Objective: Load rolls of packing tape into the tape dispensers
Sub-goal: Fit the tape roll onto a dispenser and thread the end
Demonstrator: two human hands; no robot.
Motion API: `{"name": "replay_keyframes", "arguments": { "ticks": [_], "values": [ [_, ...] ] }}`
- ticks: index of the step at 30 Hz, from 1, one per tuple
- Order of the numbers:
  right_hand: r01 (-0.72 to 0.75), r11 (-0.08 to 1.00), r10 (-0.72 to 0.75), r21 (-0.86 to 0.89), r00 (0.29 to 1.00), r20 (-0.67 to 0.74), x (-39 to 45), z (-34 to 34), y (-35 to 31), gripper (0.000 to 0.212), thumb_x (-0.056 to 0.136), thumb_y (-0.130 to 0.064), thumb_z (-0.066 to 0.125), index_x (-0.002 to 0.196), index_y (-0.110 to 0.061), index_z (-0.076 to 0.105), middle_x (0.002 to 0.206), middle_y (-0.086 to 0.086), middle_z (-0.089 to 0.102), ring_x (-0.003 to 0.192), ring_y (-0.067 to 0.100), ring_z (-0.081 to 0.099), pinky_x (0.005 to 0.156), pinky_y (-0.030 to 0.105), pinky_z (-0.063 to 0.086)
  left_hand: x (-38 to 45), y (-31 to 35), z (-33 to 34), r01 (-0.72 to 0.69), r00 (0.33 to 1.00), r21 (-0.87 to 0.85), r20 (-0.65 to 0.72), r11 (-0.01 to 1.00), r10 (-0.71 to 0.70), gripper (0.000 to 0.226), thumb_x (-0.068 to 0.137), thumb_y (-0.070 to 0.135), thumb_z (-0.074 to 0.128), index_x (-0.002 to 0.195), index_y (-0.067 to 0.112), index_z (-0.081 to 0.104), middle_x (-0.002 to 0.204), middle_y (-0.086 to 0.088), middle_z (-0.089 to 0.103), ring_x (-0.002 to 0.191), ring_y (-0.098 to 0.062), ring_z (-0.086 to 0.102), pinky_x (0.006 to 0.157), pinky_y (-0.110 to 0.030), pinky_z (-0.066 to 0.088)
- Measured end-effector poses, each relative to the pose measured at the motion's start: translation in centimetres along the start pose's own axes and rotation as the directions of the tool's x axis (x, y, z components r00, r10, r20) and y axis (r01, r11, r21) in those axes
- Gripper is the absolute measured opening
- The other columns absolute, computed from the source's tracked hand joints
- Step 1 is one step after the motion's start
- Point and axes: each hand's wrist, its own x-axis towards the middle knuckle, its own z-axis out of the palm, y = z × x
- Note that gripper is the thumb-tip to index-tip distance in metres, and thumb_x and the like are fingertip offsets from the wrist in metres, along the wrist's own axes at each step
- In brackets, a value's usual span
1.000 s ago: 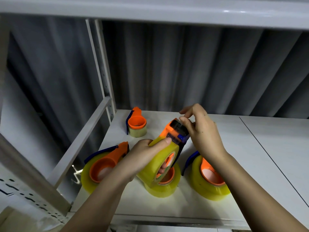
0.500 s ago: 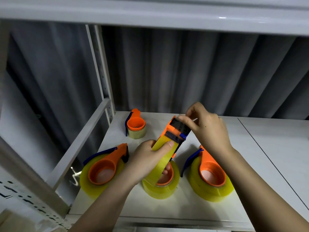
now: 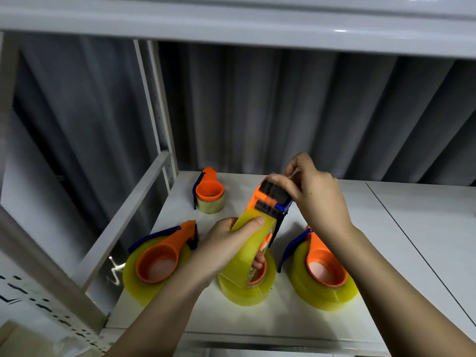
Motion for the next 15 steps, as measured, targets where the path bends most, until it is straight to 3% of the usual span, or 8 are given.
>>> {"name": "replay_keyframes", "arguments": {
  "ticks": [3,7,11,15],
  "values": [
    [0.081,0.993,-0.082,-0.082,0.996,-0.017,0.03,0.0,-0.07,0.043,0.088,-0.057,0.047,0.101,-0.016,0.048,0.063,0.004,0.066,0.061,0.039,0.061,0.053,0.037,0.047,-0.27,0.01,-0.2,0.012,1.0,-0.047,0.013,0.999,-0.012,0.026,0.091,0.034,0.058,0.086,0.011,0.069,0.063,-0.008,0.071,0.052,-0.015,0.067,0.058,-0.024,0.059],
    [0.196,0.963,-0.212,-0.183,0.974,-0.075,-0.03,0.15,-0.06,0.035,0.091,-0.047,0.055,0.087,-0.012,0.053,0.052,0.006,0.058,0.042,0.038,0.054,0.043,0.026,0.034,-0.22,0.03,-0.25,0.014,1.0,-0.05,-0.002,0.999,-0.014,0.021,0.091,0.034,0.059,0.084,0.016,0.067,0.06,-0.004,0.07,0.05,-0.012,0.066,0.052,-0.02,0.055],
    [0.194,0.959,-0.212,-0.208,0.975,-0.066,-0.1,0.36,-0.01,0.032,0.092,-0.041,0.055,0.085,-0.011,0.05,0.048,0.006,0.054,0.038,0.037,0.05,0.042,0.024,0.031,-0.4,0.35,-0.31,0.016,1.0,-0.076,-0.003,0.997,-0.016,0.019,0.09,0.034,0.059,0.079,0.02,0.064,0.054,0.002,0.069,0.045,-0.007,0.064,0.047,-0.016,0.052],
    [0.171,0.968,-0.178,-0.183,0.984,-0.021,0.0,0.52,0.19,0.034,0.093,-0.043,0.05,0.088,-0.009,0.05,0.052,0.009,0.056,0.045,0.04,0.054,0.043,0.029,0.036,-0.72,0.74,-0.69,0.059,0.998,-0.117,0.021,0.991,-0.057,0.033,0.089,0.043,0.056,0.066,0.023,0.068,0.055,0.001,0.069,0.047,-0.008,0.066,0.049,-0.018,0.055]
  ]
}}
